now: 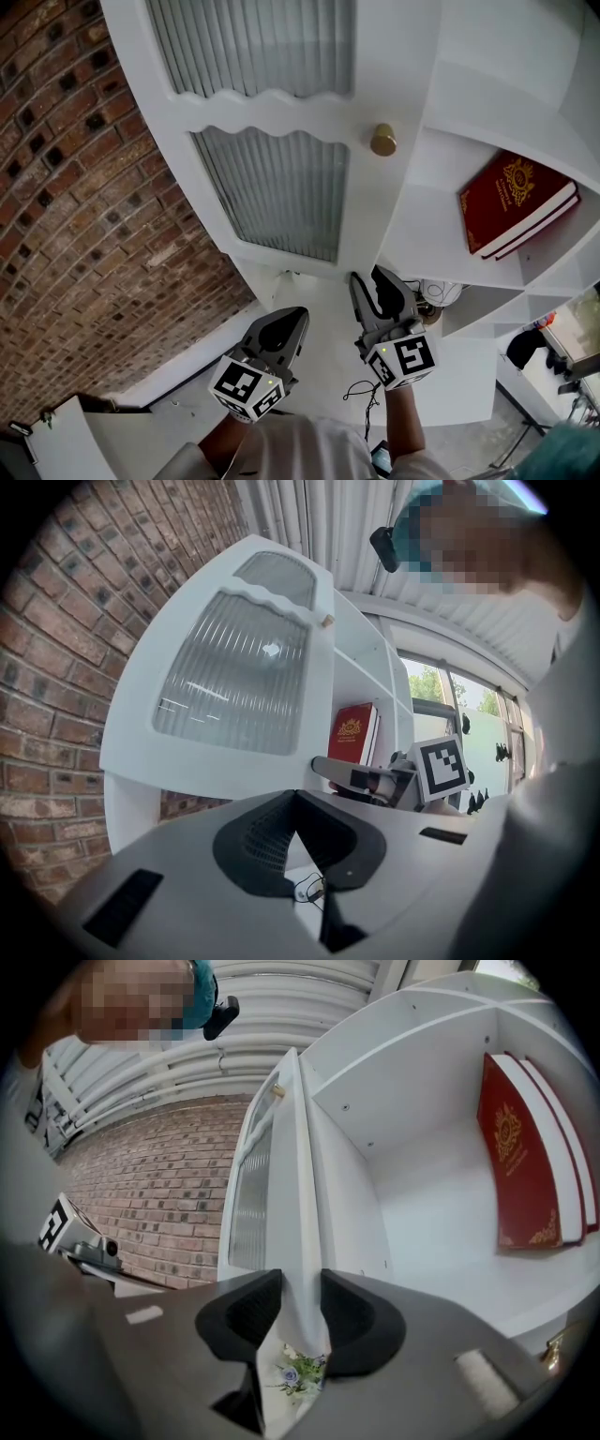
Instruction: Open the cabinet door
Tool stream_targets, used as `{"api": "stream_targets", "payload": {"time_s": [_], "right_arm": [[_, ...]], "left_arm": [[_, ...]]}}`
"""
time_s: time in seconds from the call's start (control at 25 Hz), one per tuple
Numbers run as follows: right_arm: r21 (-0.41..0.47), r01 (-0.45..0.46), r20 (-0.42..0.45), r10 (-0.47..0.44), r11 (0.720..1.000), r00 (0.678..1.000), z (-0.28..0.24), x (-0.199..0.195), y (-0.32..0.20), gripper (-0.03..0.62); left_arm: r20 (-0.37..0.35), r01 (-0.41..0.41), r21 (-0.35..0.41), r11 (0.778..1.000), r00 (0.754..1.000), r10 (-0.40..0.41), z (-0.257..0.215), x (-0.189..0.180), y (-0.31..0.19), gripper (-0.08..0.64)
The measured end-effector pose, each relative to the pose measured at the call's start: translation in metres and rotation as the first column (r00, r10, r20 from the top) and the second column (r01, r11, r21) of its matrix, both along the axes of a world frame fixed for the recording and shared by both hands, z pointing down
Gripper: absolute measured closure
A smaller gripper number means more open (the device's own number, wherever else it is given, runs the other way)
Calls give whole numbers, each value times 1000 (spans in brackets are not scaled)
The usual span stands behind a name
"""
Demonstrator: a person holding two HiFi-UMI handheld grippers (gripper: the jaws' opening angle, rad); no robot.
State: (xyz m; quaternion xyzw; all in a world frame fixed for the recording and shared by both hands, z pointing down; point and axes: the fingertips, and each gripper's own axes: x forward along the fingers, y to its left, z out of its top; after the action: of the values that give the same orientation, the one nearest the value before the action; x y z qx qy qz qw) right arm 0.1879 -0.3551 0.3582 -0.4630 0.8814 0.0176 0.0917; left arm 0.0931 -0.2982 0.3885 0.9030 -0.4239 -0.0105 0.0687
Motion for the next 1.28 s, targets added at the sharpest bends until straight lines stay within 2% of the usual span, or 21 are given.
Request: {"api": "stream_targets", "payload": {"time_s": [0.24,1.28], "right_arm": [[-4,-2,-19,2,1000,1000,-1,0,3,459],[-20,-62,-8,62,998,998,0,-5,29,465]], "left_arm": [[-10,3,-12,1000,1000,-3,6,0,5,551],[-20,23,-8,1000,1000,-24,3,-17,41,551]]}}
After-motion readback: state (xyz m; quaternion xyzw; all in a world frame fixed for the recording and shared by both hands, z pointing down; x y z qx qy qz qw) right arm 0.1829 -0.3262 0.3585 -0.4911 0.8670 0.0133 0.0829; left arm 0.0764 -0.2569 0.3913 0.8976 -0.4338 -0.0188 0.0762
